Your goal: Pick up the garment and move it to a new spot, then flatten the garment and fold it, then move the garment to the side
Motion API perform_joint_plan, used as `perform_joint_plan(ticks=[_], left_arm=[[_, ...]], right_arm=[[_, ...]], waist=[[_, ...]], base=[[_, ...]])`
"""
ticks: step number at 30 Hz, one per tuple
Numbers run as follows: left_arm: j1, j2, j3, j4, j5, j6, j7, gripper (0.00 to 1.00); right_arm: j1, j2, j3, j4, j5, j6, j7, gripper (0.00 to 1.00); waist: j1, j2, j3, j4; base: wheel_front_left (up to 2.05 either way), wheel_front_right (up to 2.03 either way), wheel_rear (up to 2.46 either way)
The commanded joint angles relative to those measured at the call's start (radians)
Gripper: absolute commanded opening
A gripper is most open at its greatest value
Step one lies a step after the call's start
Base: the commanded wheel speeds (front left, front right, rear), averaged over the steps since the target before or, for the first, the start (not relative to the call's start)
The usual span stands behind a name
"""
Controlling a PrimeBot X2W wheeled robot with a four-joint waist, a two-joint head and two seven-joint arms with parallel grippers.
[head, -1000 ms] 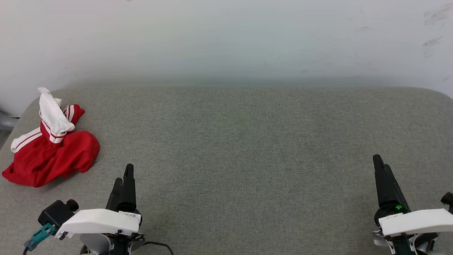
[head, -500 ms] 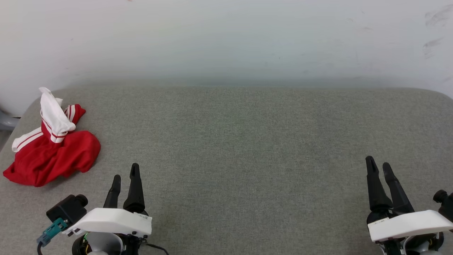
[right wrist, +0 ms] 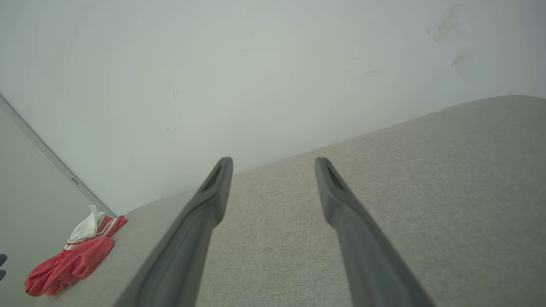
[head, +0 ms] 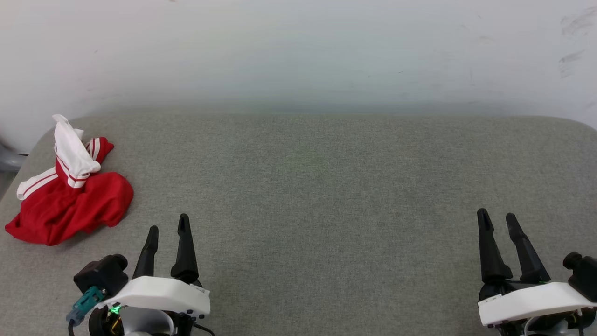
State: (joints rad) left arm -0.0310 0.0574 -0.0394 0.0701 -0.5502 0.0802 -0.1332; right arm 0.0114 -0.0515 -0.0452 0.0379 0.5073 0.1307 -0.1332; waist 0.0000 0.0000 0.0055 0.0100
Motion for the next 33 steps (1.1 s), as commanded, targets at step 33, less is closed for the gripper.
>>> perform_joint_plan(ticks=[33], left_arm=[[0.035,0.003,-0.039,-0.035,0.311,0.009,-0.084,1.0]], right_arm=[[0.038,0.002,0.011,-0.055,-0.318,0.0,-0.082,1.0]], waist=[[0.0,0.0,-0.01,0.004]], base=[[0.0,0.0,0.0]])
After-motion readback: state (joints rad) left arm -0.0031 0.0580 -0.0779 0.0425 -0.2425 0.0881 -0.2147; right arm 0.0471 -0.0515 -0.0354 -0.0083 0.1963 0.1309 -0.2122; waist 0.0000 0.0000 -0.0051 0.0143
